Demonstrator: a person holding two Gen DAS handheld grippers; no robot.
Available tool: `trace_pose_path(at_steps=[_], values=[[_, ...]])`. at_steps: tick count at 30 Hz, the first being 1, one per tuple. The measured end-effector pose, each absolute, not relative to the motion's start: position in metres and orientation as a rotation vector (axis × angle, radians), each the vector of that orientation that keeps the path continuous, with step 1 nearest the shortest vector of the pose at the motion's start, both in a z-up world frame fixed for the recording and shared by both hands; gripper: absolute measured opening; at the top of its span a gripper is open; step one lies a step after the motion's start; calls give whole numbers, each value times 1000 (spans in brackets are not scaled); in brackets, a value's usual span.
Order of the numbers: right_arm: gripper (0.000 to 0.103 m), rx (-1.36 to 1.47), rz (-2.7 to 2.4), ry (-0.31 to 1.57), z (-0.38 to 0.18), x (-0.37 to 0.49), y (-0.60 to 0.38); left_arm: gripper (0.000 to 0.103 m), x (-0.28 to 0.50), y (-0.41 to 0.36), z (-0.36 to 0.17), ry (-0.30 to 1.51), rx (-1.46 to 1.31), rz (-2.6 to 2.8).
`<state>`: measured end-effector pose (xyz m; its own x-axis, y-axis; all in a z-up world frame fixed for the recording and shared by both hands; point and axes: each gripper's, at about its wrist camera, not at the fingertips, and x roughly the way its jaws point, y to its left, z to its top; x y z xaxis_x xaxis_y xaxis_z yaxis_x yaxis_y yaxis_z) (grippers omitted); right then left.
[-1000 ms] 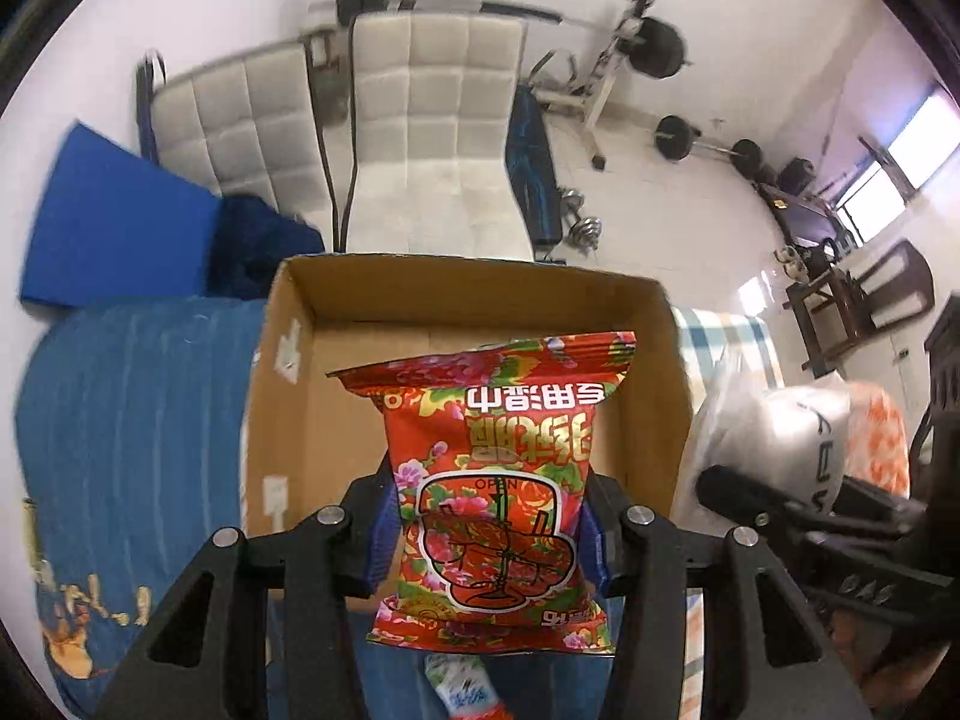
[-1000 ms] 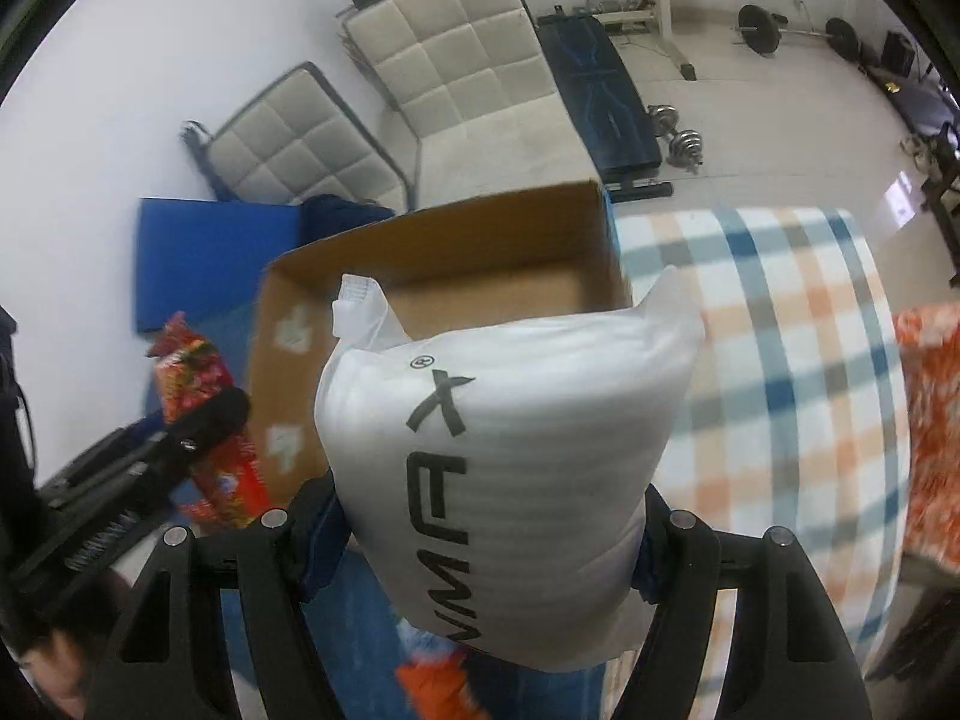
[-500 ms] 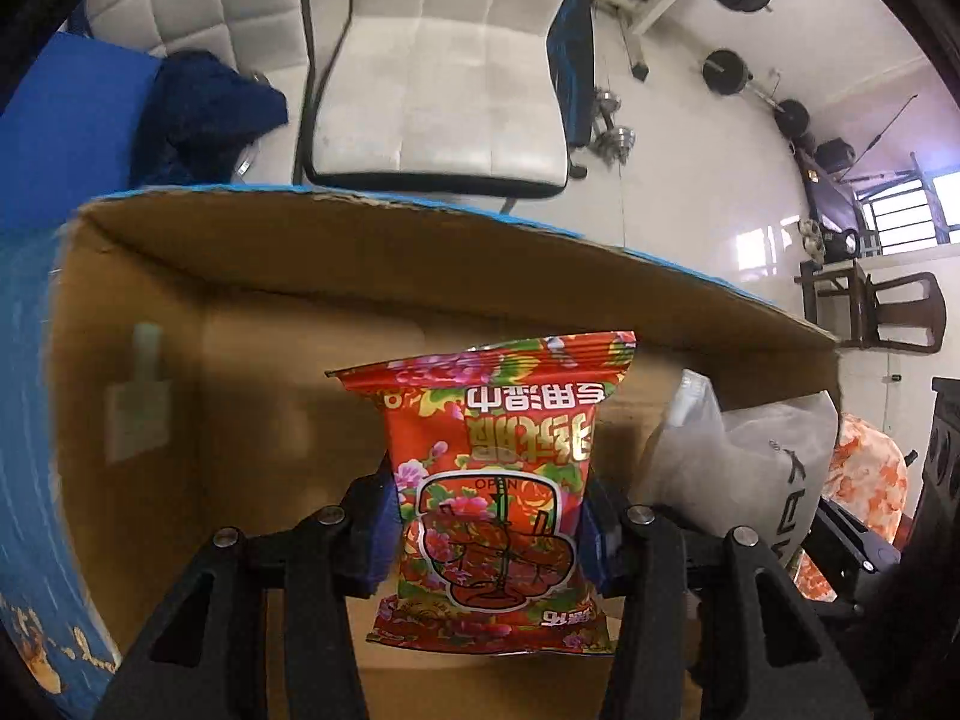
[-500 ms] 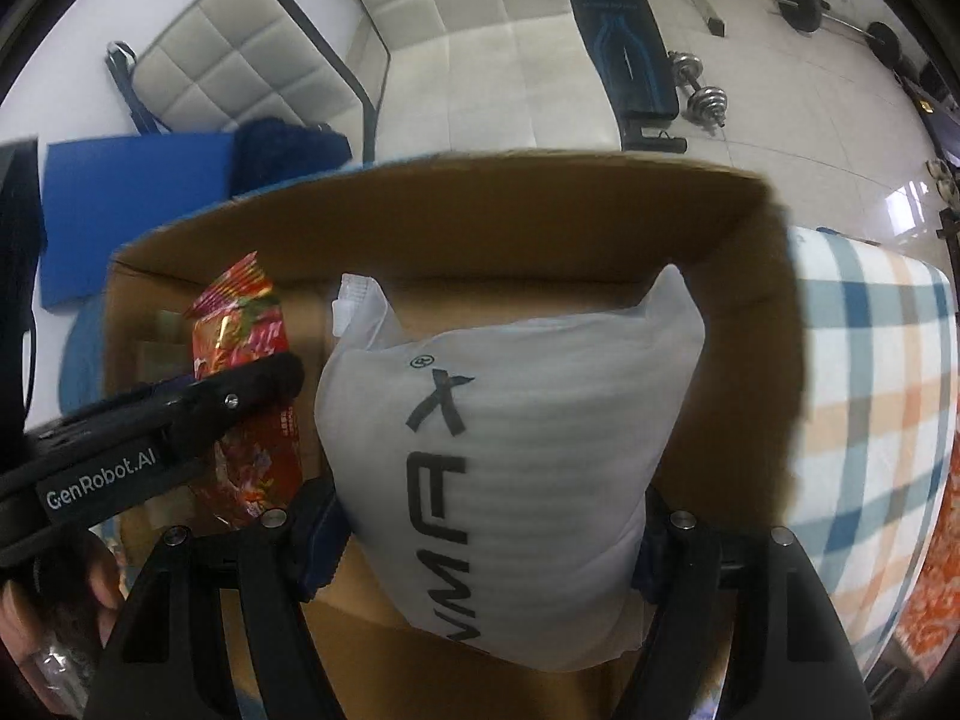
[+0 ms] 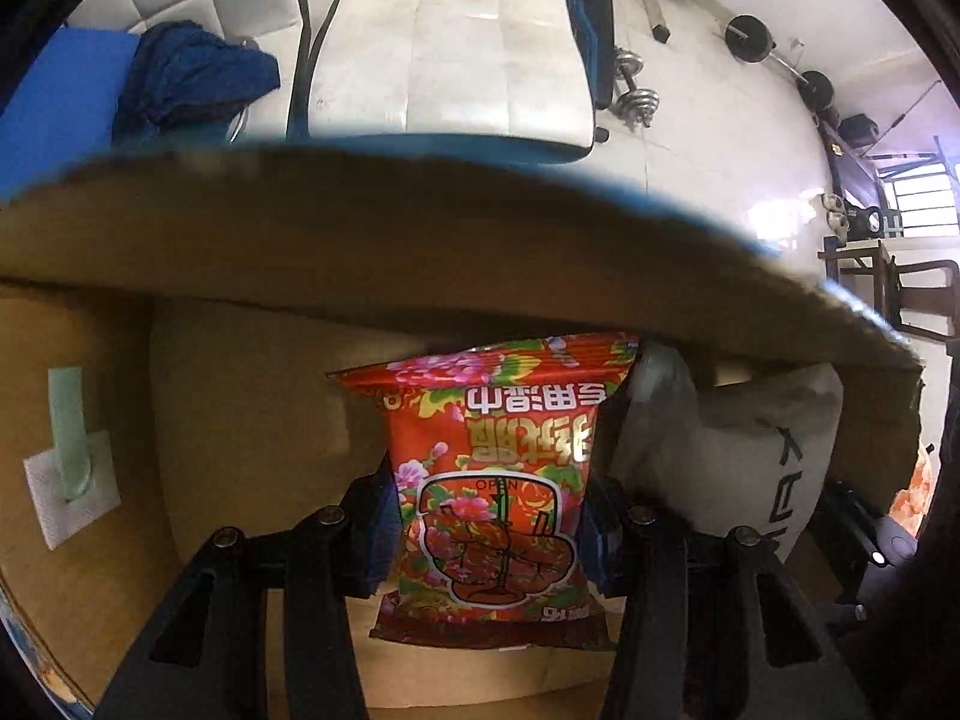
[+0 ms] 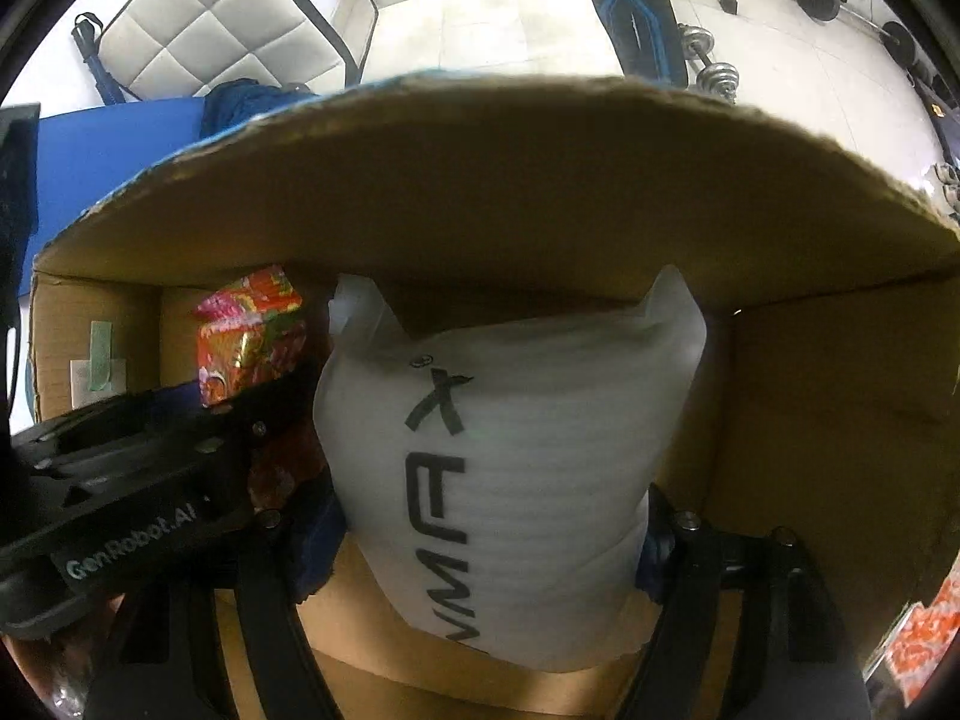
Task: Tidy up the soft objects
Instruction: 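Carry the red bag with the left tool while the right tool carries the NMAX pouch into the box, then open both tools to release the items in the box and withdraw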
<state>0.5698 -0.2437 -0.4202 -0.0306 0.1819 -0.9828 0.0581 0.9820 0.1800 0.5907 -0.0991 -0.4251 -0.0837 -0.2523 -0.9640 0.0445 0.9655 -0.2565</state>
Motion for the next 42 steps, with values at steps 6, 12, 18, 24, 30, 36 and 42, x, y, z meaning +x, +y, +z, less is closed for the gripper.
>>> trace_pose_path(at_steps=[6, 12, 18, 24, 30, 36, 42], values=[[83, 160, 100, 1624, -419, 571, -243, 55, 586, -97, -424, 1664, -196, -241], [93, 144, 98, 1603, -400, 563, -239, 81, 578, -94, -392, 1621, -126, -215], [103, 113, 37, 1550, -372, 544, -230, 96, 556, -80, -351, 1539, -47, -175], [103, 124, -10, 1467, -350, 504, -223, 98, 524, -59, -315, 1461, -74, -155], [103, 118, -39, 1391, -328, 456, -215, 98, 477, -36, -279, 1366, -83, -135], [103, 137, -72, 1300, -294, 408, -222, 98, 448, -35, -266, 1285, -81, -124], [103, 138, -88, 1226, -256, 362, -232, 98, 404, -33, -238, 1218, -75, -131]])
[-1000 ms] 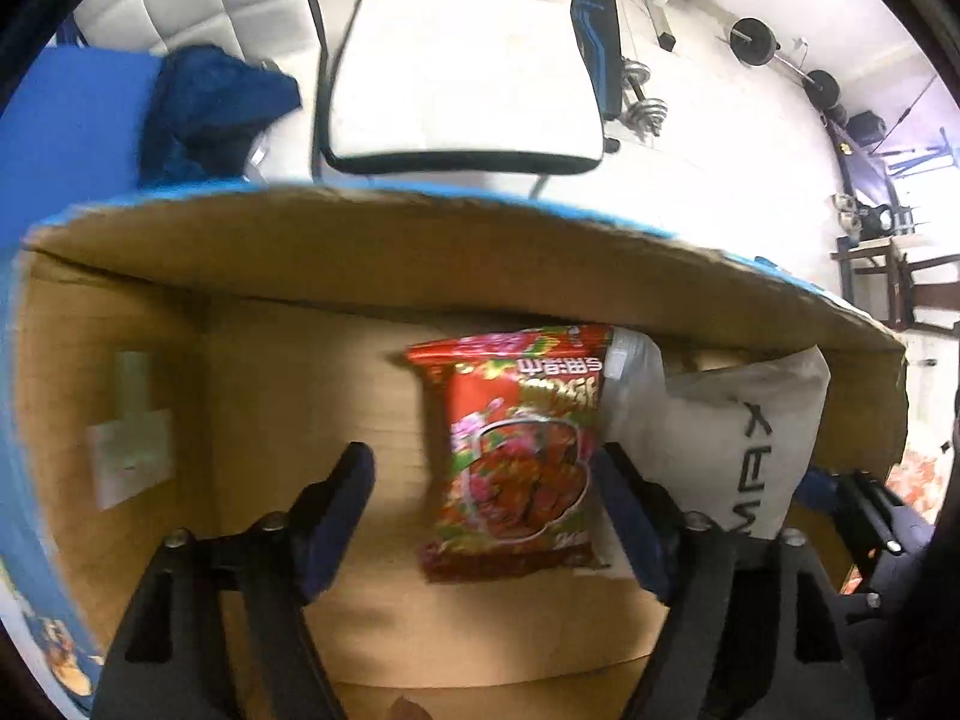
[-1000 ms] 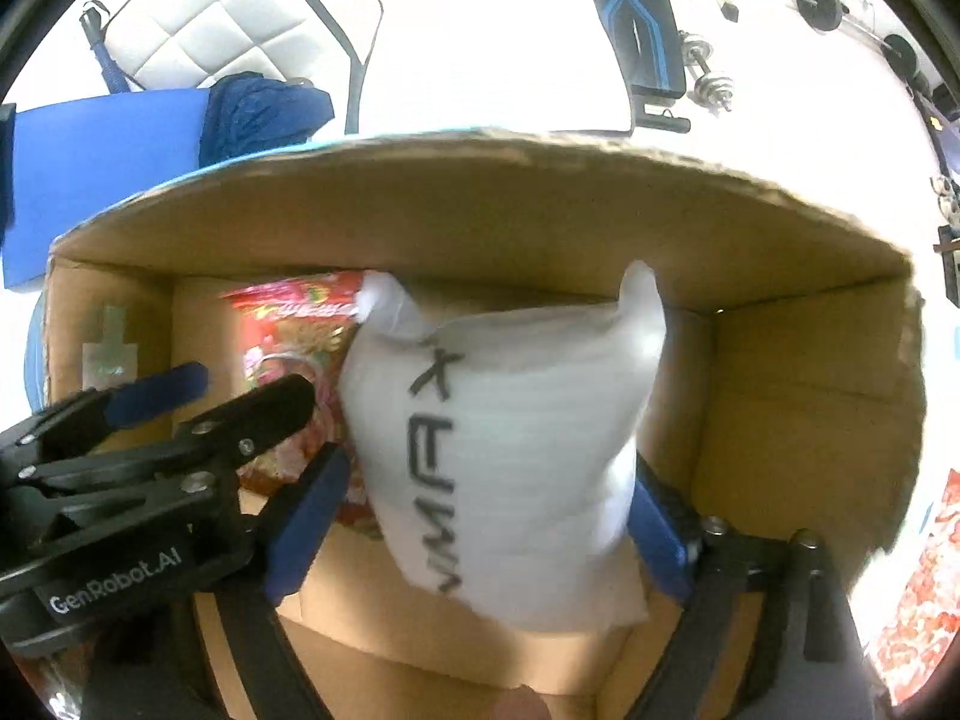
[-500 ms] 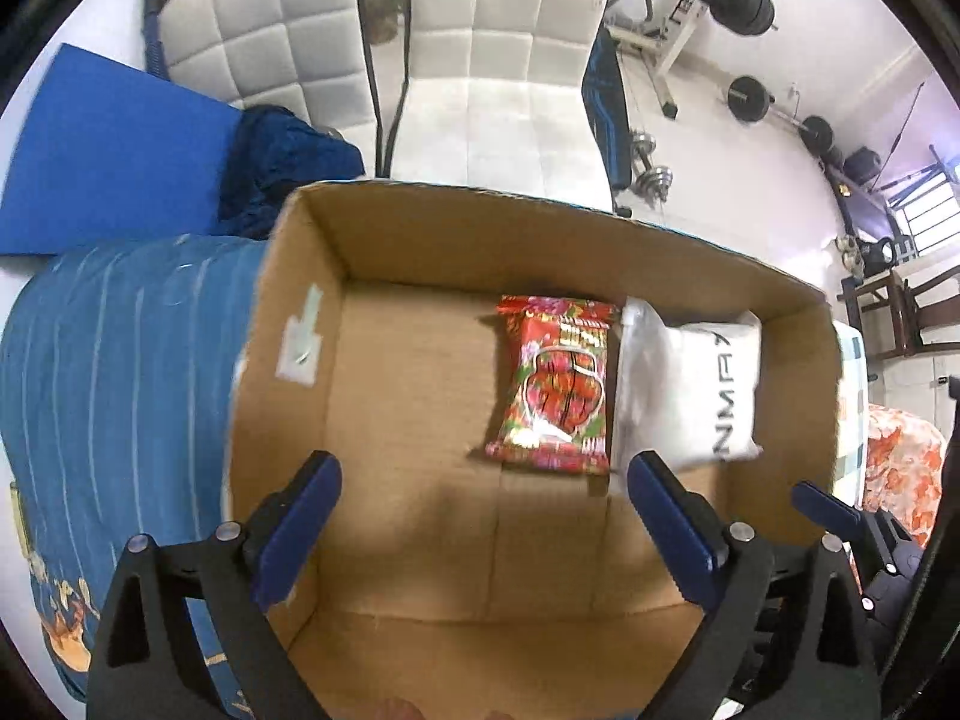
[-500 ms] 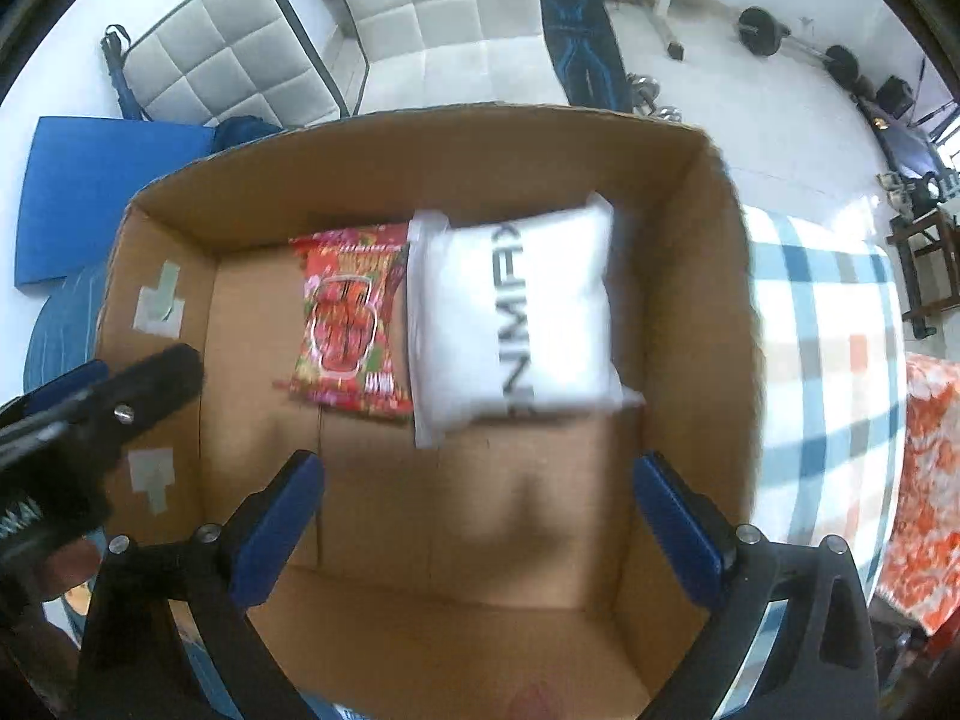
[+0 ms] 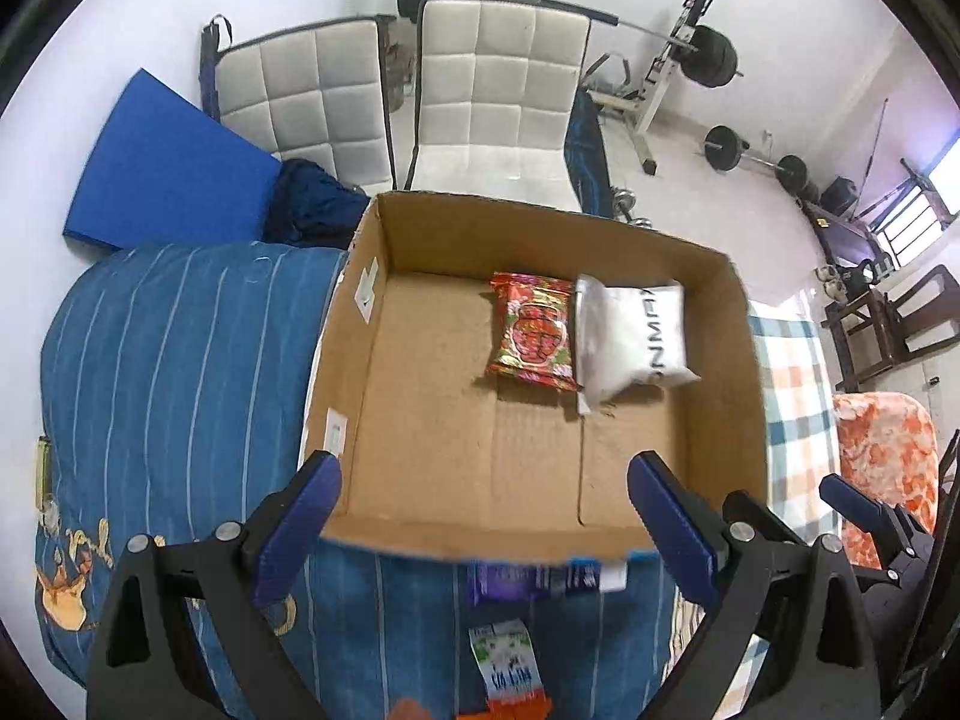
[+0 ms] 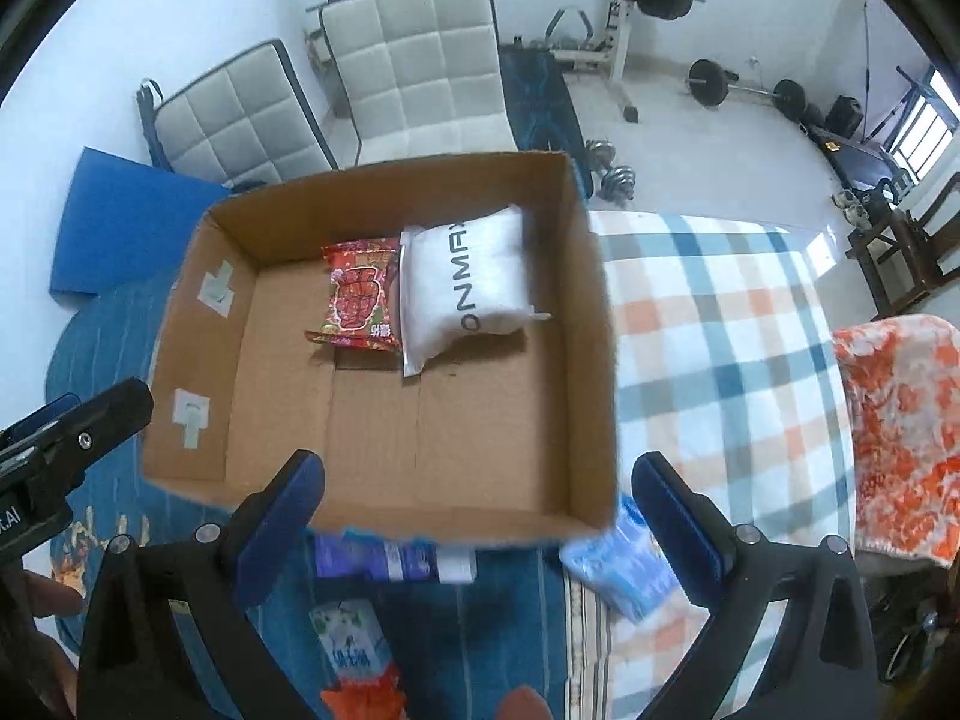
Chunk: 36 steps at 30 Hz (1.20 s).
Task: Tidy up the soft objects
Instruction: 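Open both tools to release the items in the box and withdraw, then grasp the milk carton with the left tool while the right tool grasps the blue-white milk bag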
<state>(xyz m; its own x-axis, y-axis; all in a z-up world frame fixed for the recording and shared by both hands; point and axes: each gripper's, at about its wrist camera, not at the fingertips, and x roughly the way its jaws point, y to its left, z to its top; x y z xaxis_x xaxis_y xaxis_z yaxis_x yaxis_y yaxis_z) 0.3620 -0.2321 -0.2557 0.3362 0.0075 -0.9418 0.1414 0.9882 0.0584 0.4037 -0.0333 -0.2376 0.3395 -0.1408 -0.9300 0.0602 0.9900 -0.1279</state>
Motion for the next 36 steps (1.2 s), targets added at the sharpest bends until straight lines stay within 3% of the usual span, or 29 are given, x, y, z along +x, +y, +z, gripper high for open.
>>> trace_pose_path(at_steps=[17, 22, 28, 33, 34, 36], values=[[103, 67, 18, 1129, -210, 284, -240, 98, 325, -41, -179, 1130, -51, -156], [103, 18, 14, 1248, -252, 284, -288, 98, 318, -48, -196, 1156, 18, -116], [103, -234, 49, 1480, -352, 300, -316, 98, 320, -59, -254, 1275, -8, -74], [103, -231, 147, 1608, -418, 315, -312, 98, 317, -69, -300, 1368, -12, -41], [102, -217, 146, 1628, -428, 317, -311, 98, 315, -70, -307, 1383, -9, -35], [87, -145, 146, 1662, -442, 320, -314, 98, 312, -70, -320, 1411, -2, -19]])
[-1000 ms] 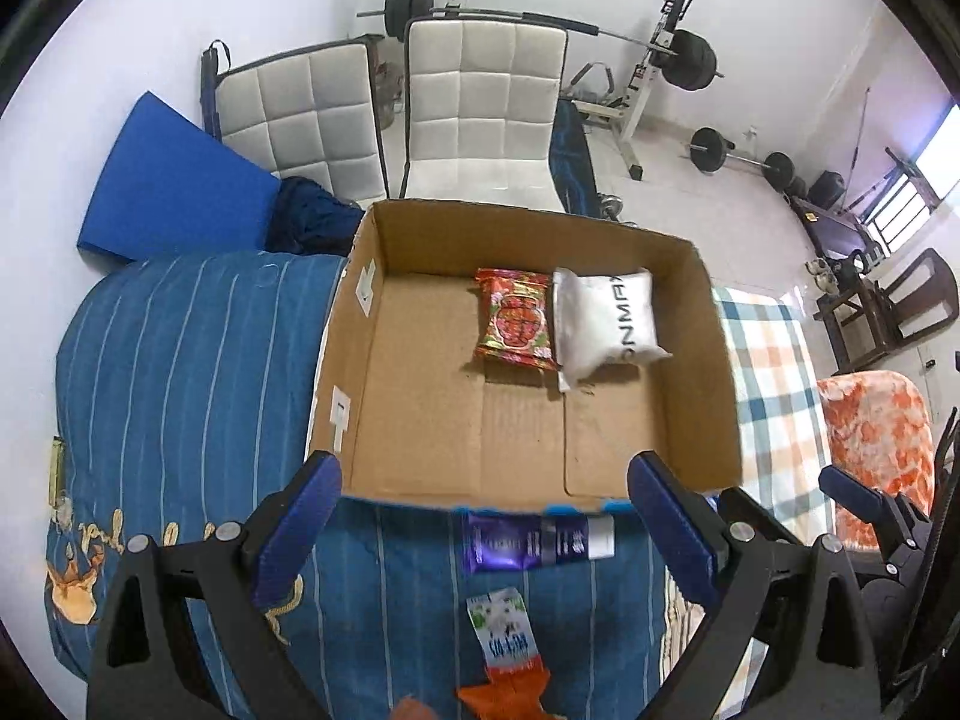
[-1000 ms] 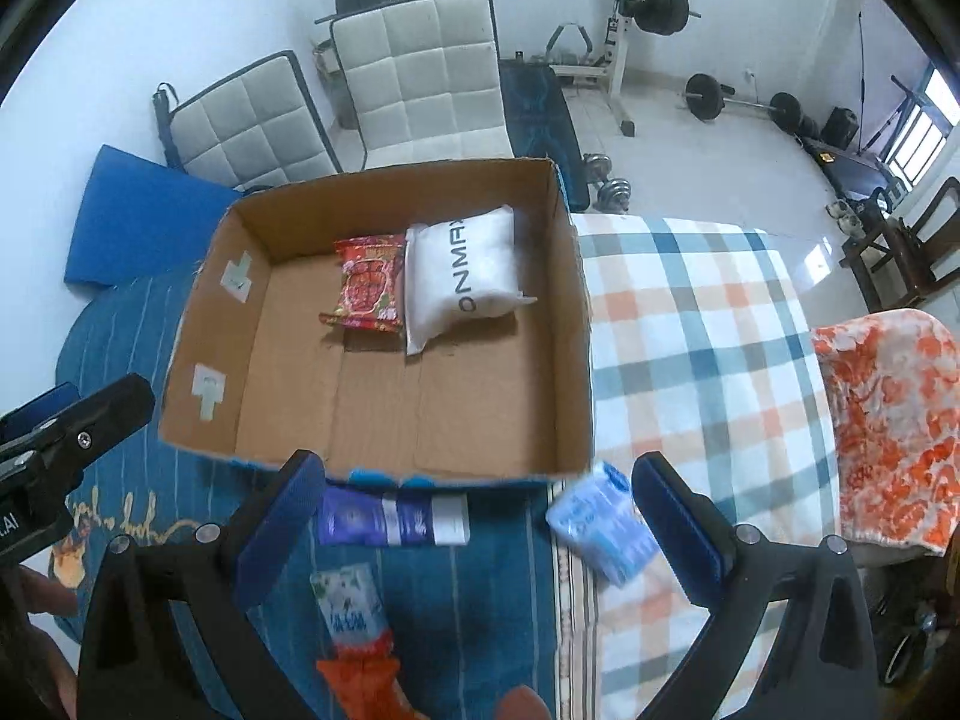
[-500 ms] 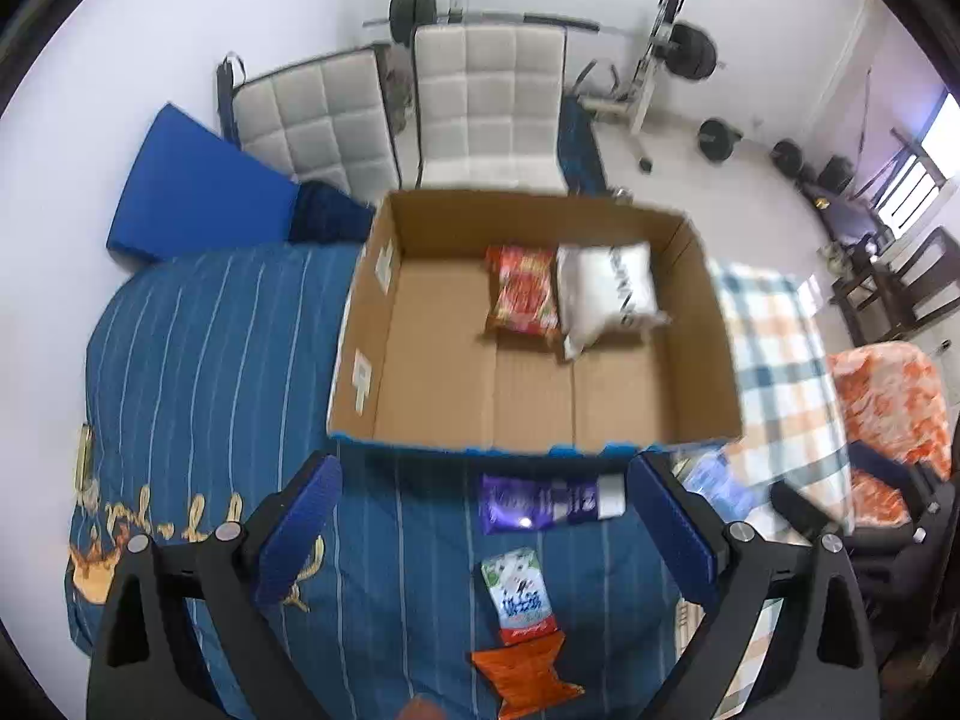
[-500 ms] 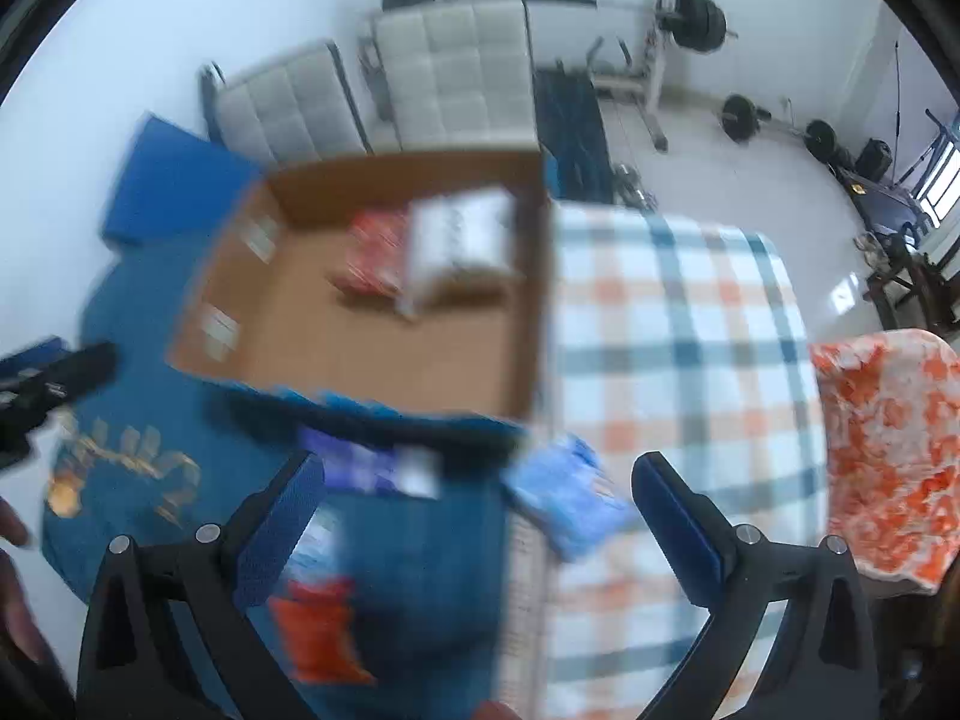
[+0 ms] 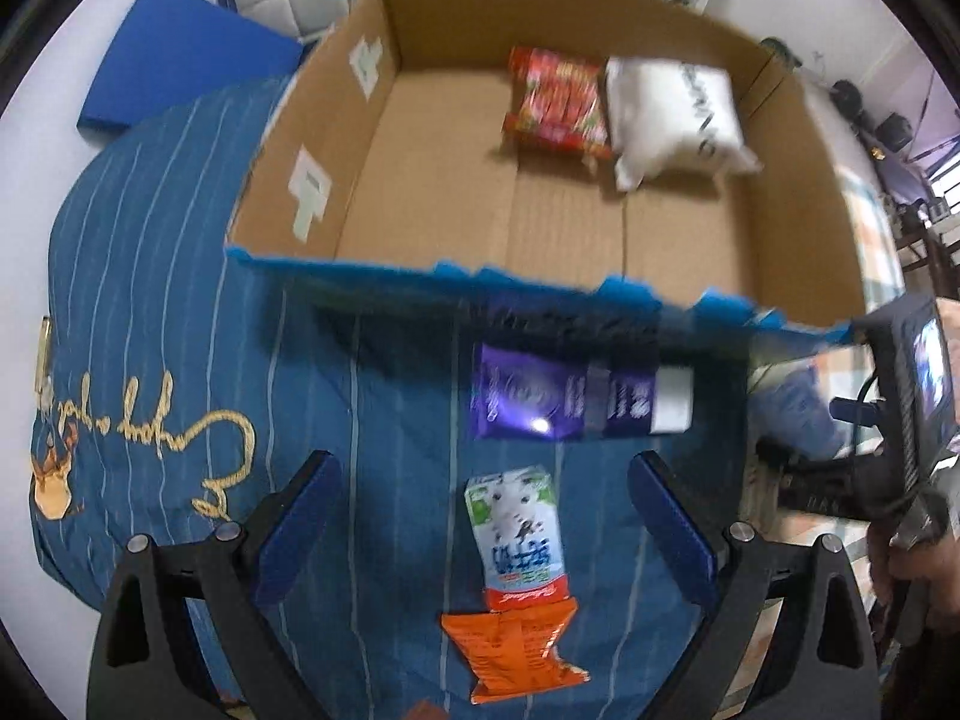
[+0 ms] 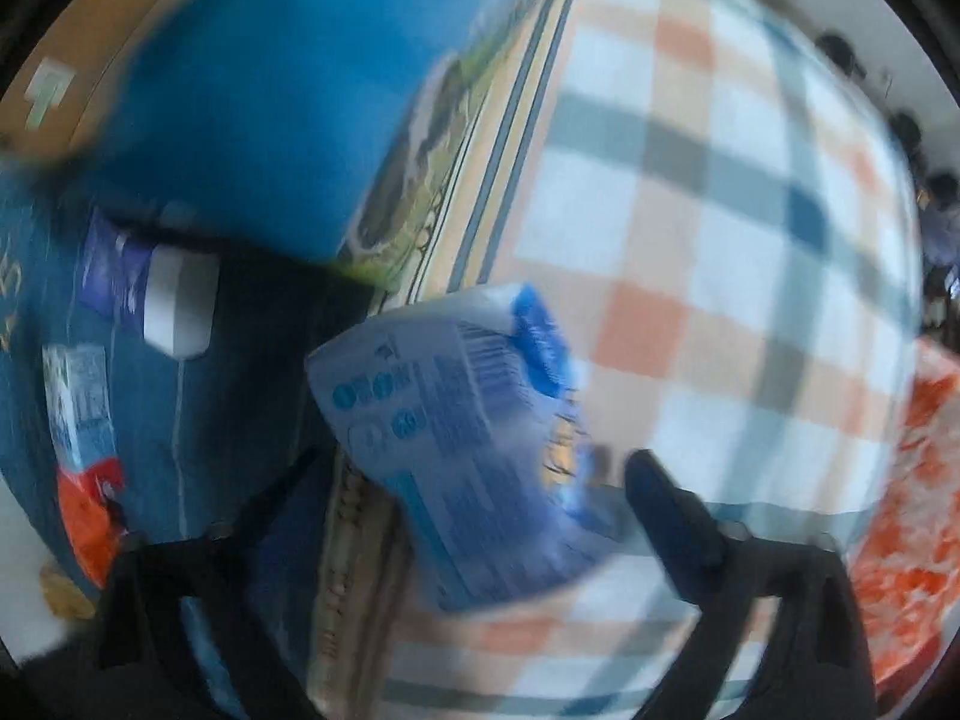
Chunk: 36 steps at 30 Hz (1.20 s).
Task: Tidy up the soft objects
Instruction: 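Grasp the milk carton with the left tool while the right tool grasps the blue-white milk bag, then carry the milk carton with the left tool while the right tool carries the milk bag into the box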
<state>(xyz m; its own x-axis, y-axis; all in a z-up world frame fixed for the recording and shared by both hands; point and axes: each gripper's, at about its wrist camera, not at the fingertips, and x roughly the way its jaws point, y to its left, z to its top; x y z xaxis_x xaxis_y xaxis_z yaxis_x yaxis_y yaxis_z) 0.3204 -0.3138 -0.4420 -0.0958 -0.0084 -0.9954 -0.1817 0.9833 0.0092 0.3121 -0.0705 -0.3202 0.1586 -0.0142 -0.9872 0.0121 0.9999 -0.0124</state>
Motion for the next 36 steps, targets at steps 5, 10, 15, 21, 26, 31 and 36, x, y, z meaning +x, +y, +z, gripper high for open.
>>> trace_pose_path(at_steps=[5, 10, 15, 21, 26, 31, 36], values=[[69, -88, 107, 1672, -442, 313, -316, 98, 302, -64, -350, 1478, 21, 21], [57, -1, 128, 1690, -434, 291, -316, 98, 288, -61, -387, 1585, 19, 25], [52, 122, 125, 1691, -430, 263, -315, 97, 280, -68, -420, 1654, 25, -10], [52, 207, 64, 1677, -433, 247, -318, 73, 280, -83, -446, 1698, 49, -56], [50, 218, 25, 1667, -436, 236, -311, 51, 283, -90, -457, 1703, 48, -61], [41, 239, 10, 1651, -432, 239, -298, 46, 287, -98, -448, 1670, 61, -64], [38, 287, 22, 1641, -420, 232, -302, 44, 284, -91, -437, 1640, 21, -69]])
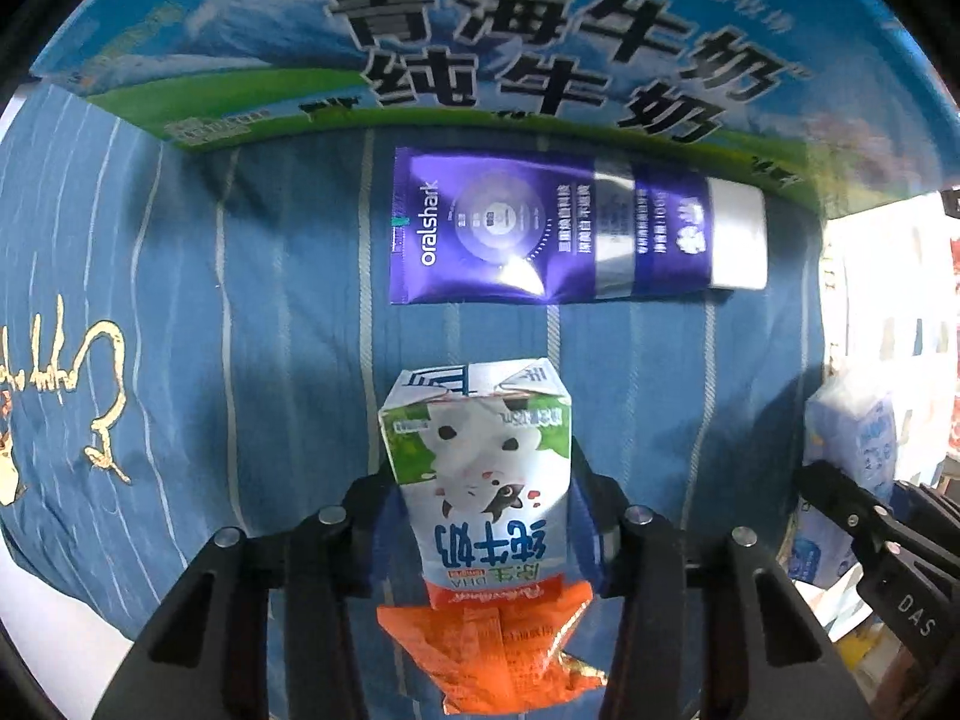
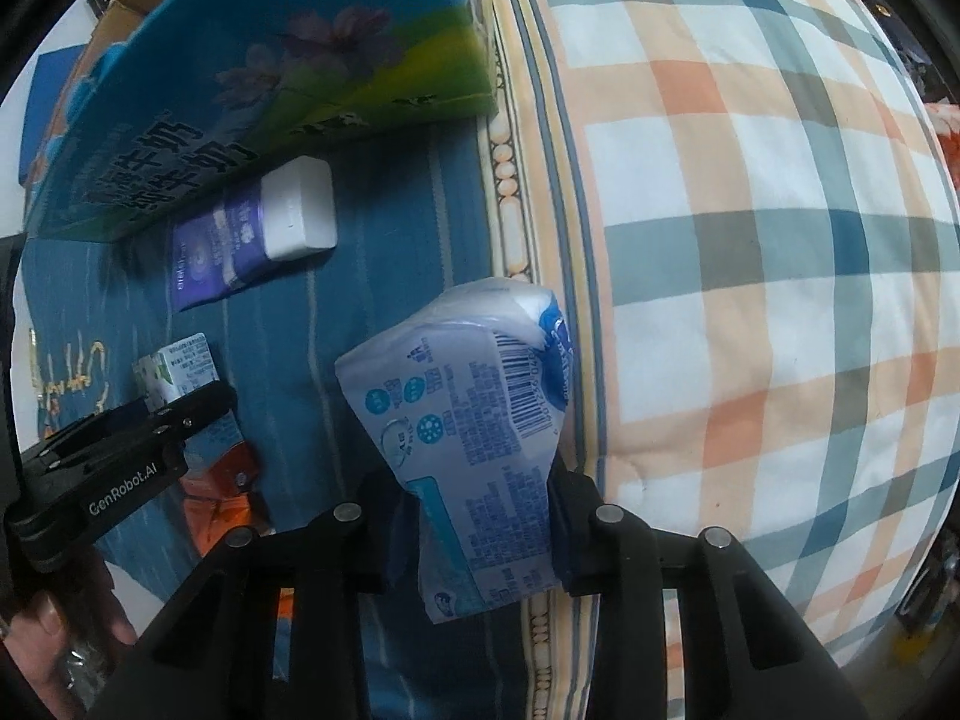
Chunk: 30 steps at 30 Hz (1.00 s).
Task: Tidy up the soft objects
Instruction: 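Carry the milk carton with the left tool while the right tool carries the milk bag into the box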
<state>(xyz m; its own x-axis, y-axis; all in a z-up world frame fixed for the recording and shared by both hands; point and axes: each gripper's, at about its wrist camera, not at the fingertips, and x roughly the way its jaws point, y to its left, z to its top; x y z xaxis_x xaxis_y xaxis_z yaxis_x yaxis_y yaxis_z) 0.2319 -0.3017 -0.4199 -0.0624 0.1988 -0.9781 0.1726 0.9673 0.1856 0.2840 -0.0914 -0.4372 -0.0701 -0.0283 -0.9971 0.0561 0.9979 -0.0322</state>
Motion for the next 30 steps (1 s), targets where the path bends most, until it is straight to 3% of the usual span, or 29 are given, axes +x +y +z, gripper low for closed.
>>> trace_pose_path(at_steps=[10, 30], values=[[38, 394, 83, 1578, -380, 211, -287, 43, 267, -92, -391, 1532, 36, -99], [37, 393, 194, 1284, -218, 231, -270, 43, 272, -95, -214, 1133, 12, -188]])
